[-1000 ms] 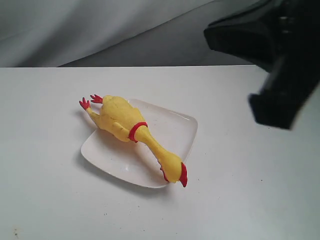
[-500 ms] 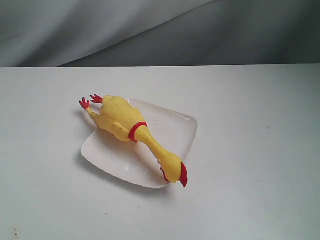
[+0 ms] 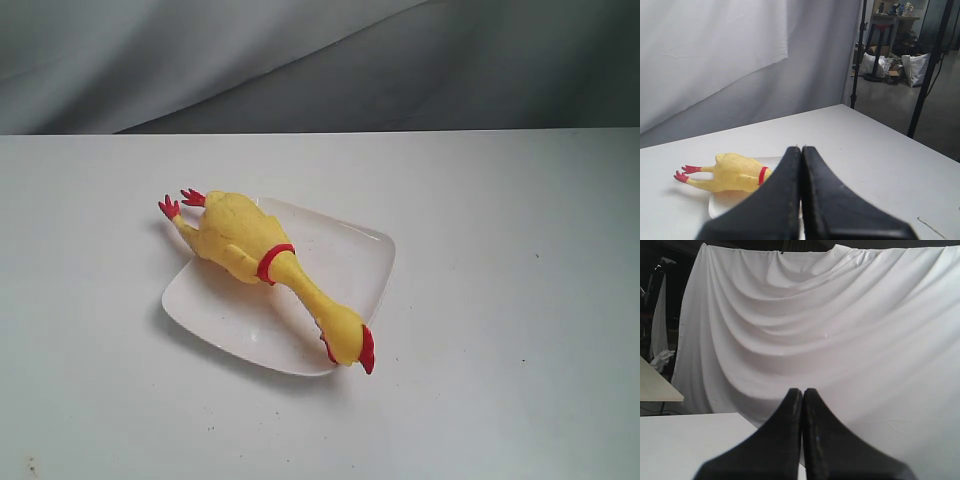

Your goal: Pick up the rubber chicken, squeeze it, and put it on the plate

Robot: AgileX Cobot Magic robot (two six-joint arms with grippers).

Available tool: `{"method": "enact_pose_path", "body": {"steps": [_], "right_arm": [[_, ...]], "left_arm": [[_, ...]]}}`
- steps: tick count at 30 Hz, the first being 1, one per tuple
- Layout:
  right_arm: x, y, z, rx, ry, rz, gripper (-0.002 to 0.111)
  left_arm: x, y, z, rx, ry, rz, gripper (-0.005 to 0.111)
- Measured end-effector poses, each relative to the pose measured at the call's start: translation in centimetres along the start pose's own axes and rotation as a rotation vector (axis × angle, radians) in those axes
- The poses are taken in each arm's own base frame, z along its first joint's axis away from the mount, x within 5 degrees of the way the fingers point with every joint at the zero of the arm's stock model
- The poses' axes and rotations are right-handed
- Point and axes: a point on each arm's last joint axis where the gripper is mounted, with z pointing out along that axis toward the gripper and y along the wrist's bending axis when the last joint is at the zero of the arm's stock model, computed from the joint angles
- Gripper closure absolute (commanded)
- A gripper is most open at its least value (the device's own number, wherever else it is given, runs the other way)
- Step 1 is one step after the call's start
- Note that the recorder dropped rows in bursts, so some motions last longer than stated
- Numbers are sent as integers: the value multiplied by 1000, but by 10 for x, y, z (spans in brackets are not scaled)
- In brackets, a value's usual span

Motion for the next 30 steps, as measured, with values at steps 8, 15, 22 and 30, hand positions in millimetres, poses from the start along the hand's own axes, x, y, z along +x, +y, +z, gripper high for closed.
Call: {"method": "enact_pose_path", "body": {"steps": [8, 15, 22, 30], "right_arm": [[0, 0, 0, 2, -4, 0, 108], [-4, -4, -2, 68, -36, -2, 108], [6, -12, -4, 358, 105, 20, 108], [22, -18, -12, 675, 283, 128, 108]], "left_arm": [[0, 0, 0, 0, 0, 0, 107], [0, 0, 0, 0, 0, 0, 107], [0, 0, 0, 0, 0, 0, 107], [0, 0, 0, 0, 0, 0, 107]]}}
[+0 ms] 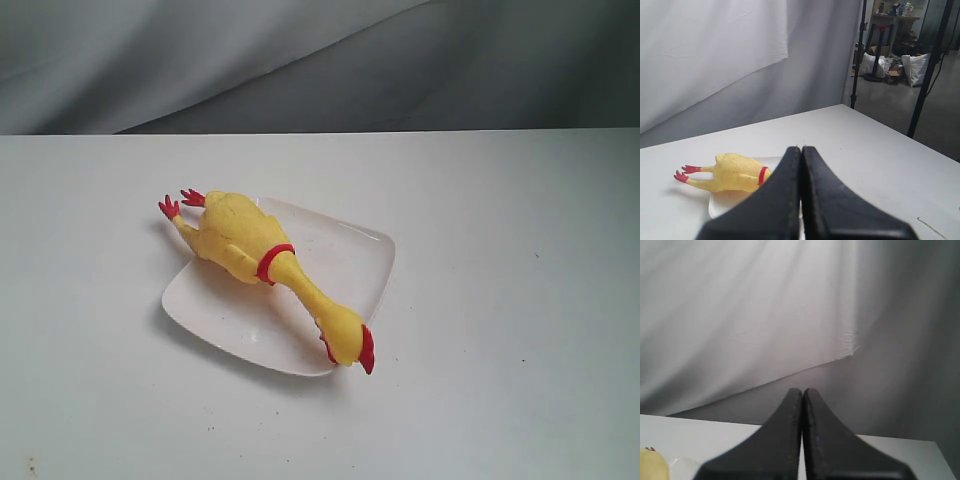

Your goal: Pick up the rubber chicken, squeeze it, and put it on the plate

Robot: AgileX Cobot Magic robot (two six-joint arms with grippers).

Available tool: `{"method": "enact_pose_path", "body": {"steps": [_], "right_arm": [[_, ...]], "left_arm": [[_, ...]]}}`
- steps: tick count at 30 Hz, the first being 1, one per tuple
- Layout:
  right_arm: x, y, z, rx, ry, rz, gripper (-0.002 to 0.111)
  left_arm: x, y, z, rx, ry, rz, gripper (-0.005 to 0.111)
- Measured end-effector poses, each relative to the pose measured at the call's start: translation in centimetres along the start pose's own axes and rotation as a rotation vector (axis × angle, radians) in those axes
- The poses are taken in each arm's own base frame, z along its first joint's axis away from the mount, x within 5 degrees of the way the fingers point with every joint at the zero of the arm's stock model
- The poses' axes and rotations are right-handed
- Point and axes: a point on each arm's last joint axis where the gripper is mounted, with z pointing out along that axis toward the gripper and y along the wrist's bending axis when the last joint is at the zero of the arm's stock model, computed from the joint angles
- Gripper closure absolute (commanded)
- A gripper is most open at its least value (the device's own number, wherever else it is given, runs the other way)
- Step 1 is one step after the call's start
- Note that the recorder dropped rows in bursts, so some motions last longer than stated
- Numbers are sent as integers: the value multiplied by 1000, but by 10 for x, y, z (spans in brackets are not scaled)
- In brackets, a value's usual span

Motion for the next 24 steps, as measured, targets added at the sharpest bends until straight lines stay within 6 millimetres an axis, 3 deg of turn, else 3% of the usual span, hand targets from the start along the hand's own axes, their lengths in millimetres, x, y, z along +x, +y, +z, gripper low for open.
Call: {"method": "enact_pose_path", "body": {"steps": [6, 16, 24], "right_arm": [[13, -1, -9, 81, -15, 7, 108], [99, -7, 5, 124, 79, 52, 108], [142, -12, 12, 153, 158, 15, 108]], "left_arm": [[0, 0, 0, 0, 0, 0, 107], [0, 0, 0, 0, 0, 0, 107], [0, 0, 0, 0, 0, 0, 107]]}}
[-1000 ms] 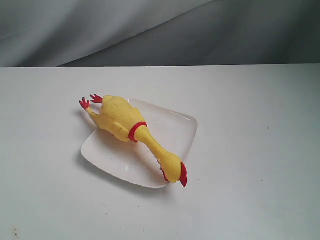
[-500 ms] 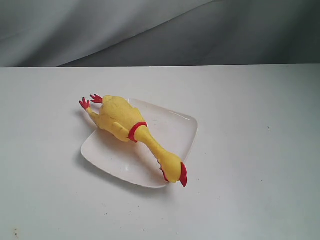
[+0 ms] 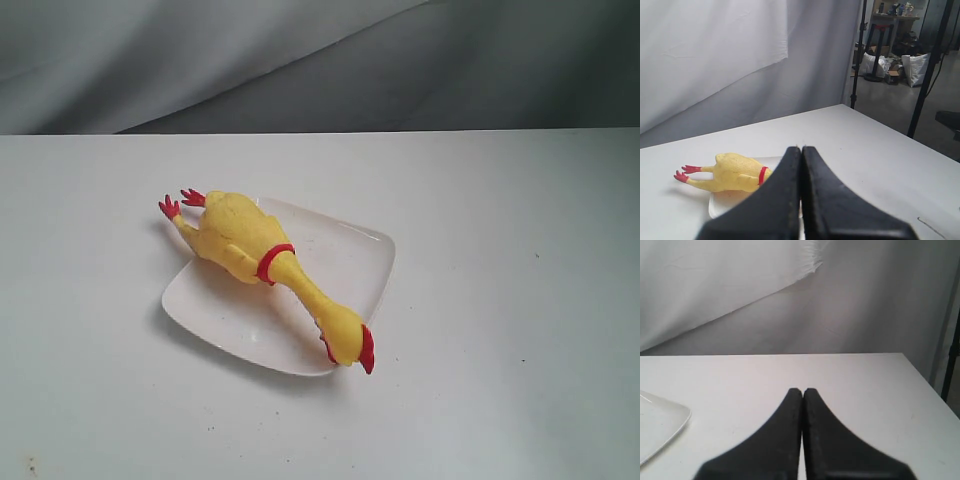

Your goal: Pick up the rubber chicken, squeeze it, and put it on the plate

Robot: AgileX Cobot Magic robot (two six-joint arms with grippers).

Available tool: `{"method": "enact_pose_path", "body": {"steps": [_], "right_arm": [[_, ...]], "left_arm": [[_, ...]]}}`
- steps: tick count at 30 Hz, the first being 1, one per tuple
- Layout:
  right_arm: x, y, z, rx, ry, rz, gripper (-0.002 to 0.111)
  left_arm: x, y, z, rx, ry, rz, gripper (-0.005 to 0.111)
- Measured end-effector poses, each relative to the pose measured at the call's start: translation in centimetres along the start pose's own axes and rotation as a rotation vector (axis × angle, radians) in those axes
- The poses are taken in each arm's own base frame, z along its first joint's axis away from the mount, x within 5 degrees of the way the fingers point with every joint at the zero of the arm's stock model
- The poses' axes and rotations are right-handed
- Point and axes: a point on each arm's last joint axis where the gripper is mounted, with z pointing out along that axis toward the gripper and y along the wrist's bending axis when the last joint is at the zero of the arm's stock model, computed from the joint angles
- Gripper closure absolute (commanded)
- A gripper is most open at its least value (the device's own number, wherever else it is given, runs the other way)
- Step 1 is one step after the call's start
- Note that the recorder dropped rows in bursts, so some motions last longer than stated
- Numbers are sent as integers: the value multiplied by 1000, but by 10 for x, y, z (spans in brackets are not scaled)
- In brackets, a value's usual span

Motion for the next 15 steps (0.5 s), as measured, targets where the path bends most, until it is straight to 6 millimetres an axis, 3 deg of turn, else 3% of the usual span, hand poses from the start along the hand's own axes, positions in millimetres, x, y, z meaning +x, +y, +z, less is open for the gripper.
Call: {"method": "enact_pose_path", "body": {"steps": [6, 15], "right_arm": [[20, -1, 3, 12, 6, 10, 108], [28, -3, 3, 38, 55, -12, 108]], "left_arm": [[0, 0, 0, 0, 0, 0, 107], [0, 0, 0, 0, 0, 0, 107]]}}
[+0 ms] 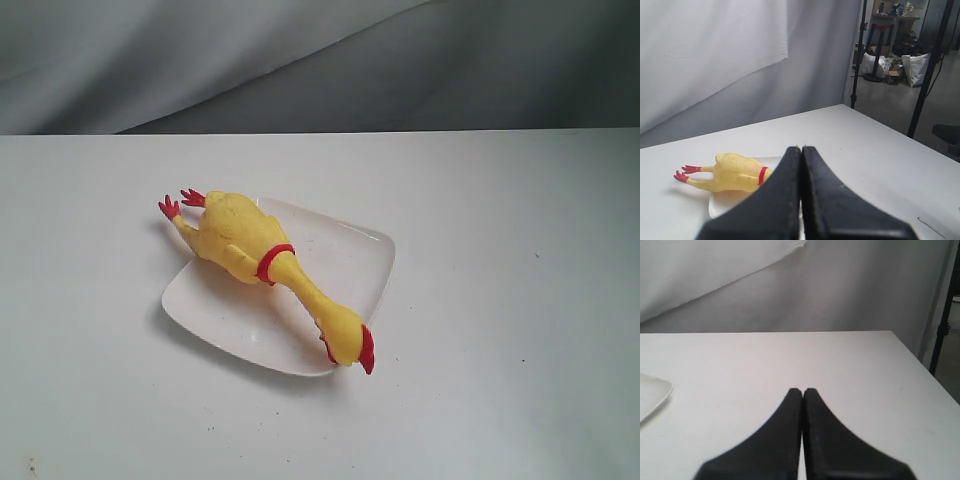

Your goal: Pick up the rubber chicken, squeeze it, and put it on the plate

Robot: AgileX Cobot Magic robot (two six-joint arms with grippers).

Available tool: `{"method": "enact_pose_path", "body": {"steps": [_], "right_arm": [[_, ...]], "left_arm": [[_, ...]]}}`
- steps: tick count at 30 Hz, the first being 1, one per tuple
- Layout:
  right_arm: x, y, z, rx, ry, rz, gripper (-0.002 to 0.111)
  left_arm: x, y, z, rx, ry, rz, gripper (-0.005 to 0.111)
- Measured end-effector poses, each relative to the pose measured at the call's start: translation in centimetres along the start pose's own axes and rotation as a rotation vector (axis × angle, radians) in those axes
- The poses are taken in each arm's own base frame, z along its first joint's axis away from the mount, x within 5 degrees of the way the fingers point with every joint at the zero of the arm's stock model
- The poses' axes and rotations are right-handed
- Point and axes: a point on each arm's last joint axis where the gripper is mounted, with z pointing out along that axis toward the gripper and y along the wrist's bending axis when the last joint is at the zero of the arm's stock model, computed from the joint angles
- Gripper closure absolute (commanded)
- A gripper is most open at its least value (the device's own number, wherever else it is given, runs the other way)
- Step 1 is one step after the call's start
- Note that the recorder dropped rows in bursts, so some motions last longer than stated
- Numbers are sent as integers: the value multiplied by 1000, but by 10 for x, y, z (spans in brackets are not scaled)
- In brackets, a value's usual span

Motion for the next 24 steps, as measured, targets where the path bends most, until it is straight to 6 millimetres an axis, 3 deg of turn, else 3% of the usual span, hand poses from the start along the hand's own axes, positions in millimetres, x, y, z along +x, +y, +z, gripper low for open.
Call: {"method": "enact_pose_path", "body": {"steps": [6, 24], "right_arm": [[8, 0, 0, 1, 86, -4, 108], [9, 0, 0, 1, 96, -6, 108]], "left_arm": [[0, 0, 0, 0, 0, 0, 107], [0, 0, 0, 0, 0, 0, 107]]}}
